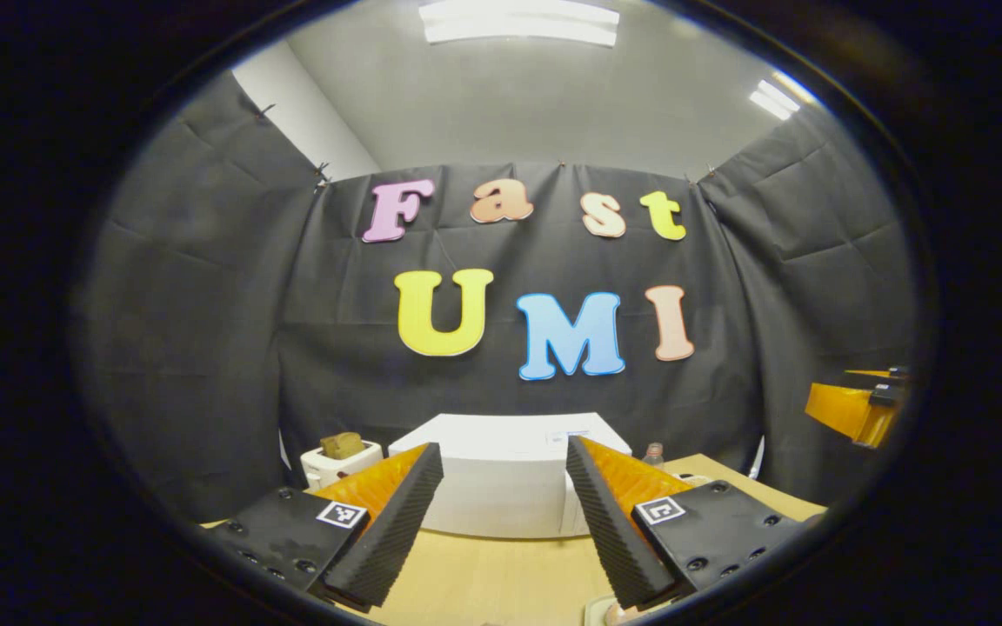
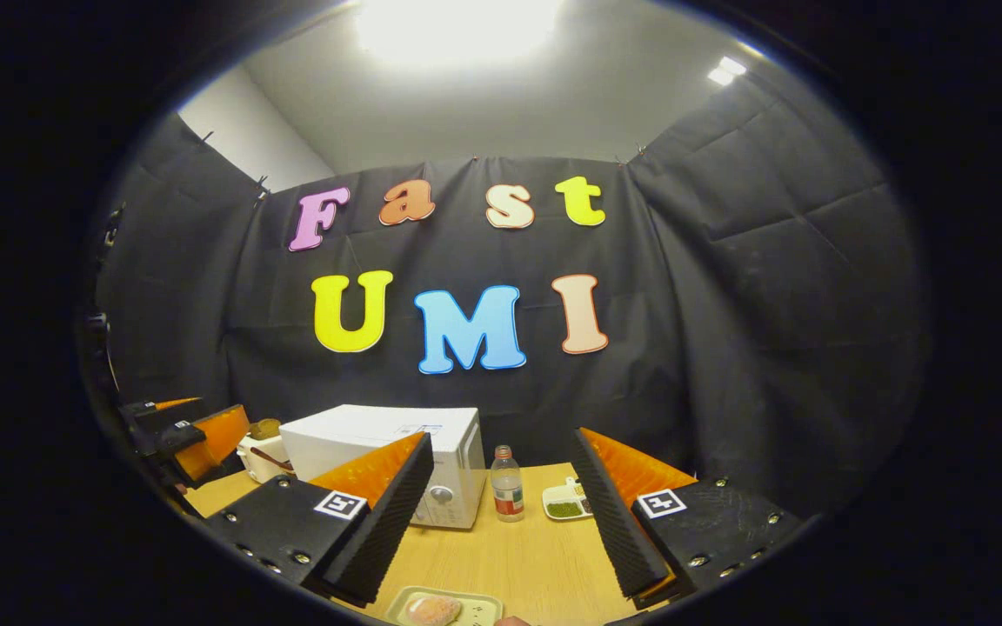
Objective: Open the microwave oven with the left hand, put the food in, and close the microwave oven.
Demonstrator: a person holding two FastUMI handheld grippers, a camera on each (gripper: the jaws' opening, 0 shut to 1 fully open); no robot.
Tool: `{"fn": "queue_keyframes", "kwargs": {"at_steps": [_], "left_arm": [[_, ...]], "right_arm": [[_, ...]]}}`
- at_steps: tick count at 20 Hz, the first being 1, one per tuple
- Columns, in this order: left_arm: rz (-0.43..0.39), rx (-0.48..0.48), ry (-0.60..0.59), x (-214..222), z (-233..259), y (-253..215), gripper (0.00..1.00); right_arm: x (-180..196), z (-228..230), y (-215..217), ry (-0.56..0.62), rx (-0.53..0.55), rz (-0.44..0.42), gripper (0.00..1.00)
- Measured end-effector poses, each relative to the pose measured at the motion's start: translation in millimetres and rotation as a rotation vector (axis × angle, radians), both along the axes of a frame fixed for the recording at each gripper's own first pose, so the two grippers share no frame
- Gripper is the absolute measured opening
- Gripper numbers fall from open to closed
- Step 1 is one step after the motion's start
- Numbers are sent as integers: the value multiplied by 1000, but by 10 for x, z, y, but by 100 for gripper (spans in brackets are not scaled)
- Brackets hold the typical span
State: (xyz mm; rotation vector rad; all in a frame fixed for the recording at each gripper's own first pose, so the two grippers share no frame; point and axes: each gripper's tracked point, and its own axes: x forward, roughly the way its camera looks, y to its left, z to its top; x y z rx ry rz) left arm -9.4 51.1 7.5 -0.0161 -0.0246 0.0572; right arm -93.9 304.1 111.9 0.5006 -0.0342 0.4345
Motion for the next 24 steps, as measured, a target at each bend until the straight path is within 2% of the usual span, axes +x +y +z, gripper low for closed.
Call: {"fn": "queue_keyframes", "kwargs": {"at_steps": [3, 11, 16, 24], "left_arm": [[8, 13, -22, -28, 90, 71, 97], [43, 10, -19, -136, 98, 241, 96], [69, 19, -37, -210, 176, 321, 96], [133, 49, -95, -275, 474, 609, 96]], "right_arm": [[21, 49, 157, -15, -32, 40, 97], [43, 247, 358, -48, -13, 102, 97], [23, 315, 404, -84, -30, 124, 97], [-56, 596, 723, -134, -24, 152, 97]]}}
